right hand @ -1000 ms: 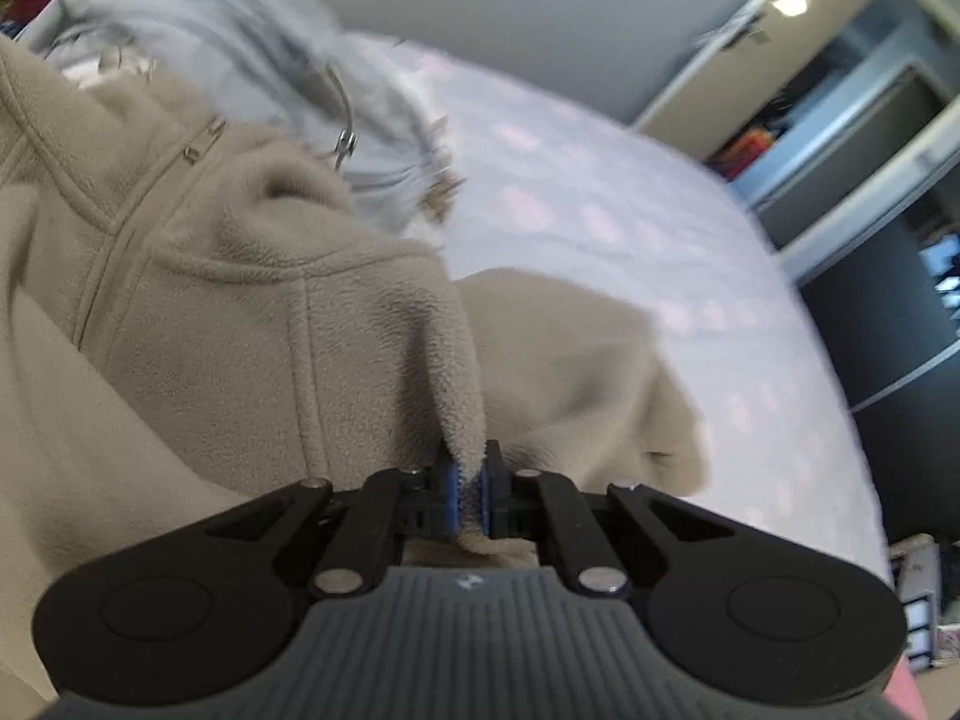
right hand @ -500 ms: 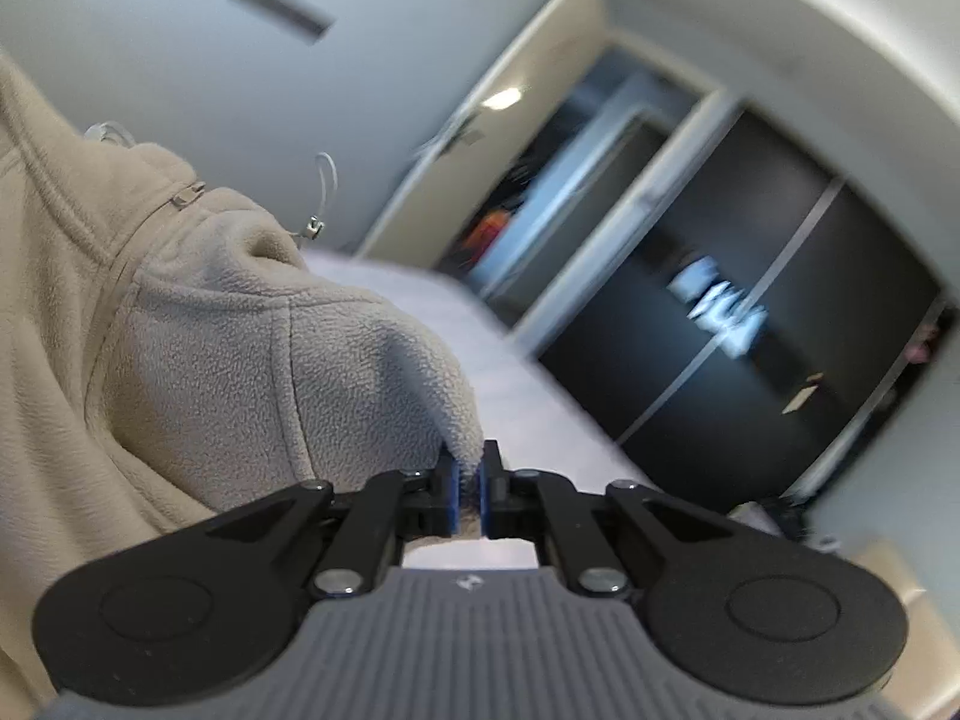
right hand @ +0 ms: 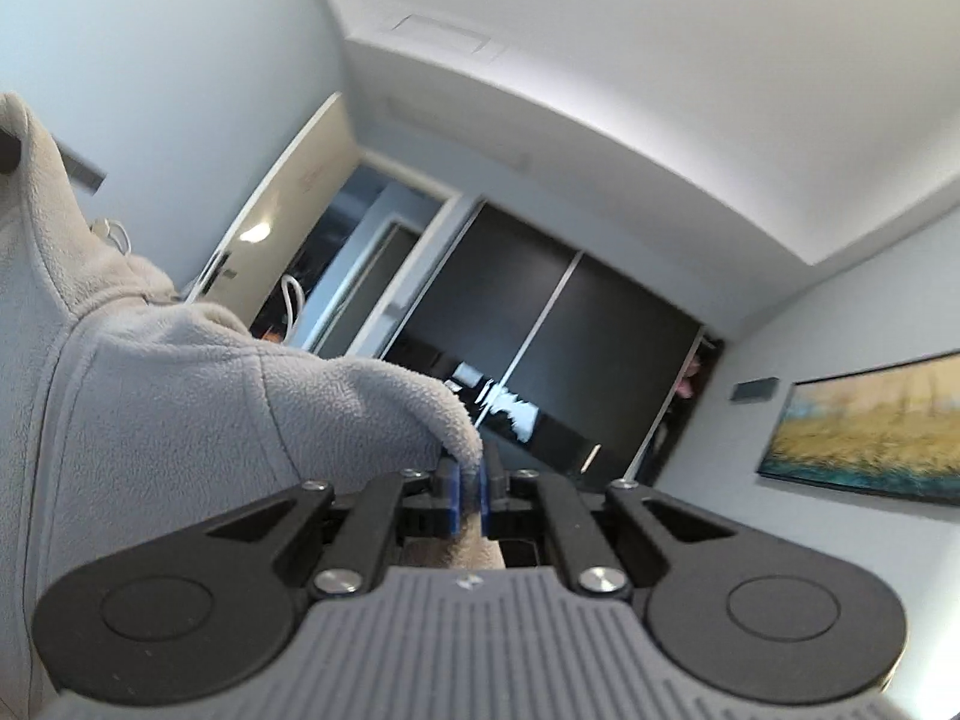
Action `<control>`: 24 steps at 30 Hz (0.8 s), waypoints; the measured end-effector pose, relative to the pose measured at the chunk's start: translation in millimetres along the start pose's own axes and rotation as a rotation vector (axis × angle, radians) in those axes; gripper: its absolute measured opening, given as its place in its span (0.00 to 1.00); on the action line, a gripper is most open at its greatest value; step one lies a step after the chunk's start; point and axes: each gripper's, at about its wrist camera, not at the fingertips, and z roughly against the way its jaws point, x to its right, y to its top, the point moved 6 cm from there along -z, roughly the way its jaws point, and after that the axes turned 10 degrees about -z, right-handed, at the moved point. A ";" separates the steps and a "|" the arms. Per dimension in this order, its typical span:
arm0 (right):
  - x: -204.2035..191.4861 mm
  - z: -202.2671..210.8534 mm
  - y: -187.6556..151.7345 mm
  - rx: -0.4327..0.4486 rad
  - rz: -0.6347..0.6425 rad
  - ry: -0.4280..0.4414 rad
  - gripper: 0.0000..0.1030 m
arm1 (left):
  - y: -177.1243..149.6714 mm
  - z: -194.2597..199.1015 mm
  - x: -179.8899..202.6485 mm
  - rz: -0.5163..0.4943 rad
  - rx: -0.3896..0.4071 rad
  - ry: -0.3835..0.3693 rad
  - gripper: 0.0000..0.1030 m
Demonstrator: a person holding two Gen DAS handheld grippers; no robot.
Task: Fold clothes
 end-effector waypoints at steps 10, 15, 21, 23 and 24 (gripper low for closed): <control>11.0 17.9 -111.0 -0.155 -0.005 0.044 0.07 | -114.7 -71.8 38.2 0.024 -0.207 -0.096 0.05; -8.7 -0.2 -199.3 -0.303 -0.042 0.093 0.07 | -189.1 -91.6 49.2 0.078 -0.346 -0.162 0.05; -39.8 2.6 -297.8 -0.475 -0.095 0.161 0.07 | -287.7 -101.0 60.5 0.123 -0.532 -0.249 0.04; -50.9 10.7 -329.1 -0.530 -0.104 0.191 0.07 | -321.2 -98.1 60.9 0.145 -0.587 -0.278 0.04; -56.0 16.0 -344.0 -0.557 -0.107 0.207 0.07 | -336.7 -96.2 61.3 0.153 -0.614 -0.293 0.04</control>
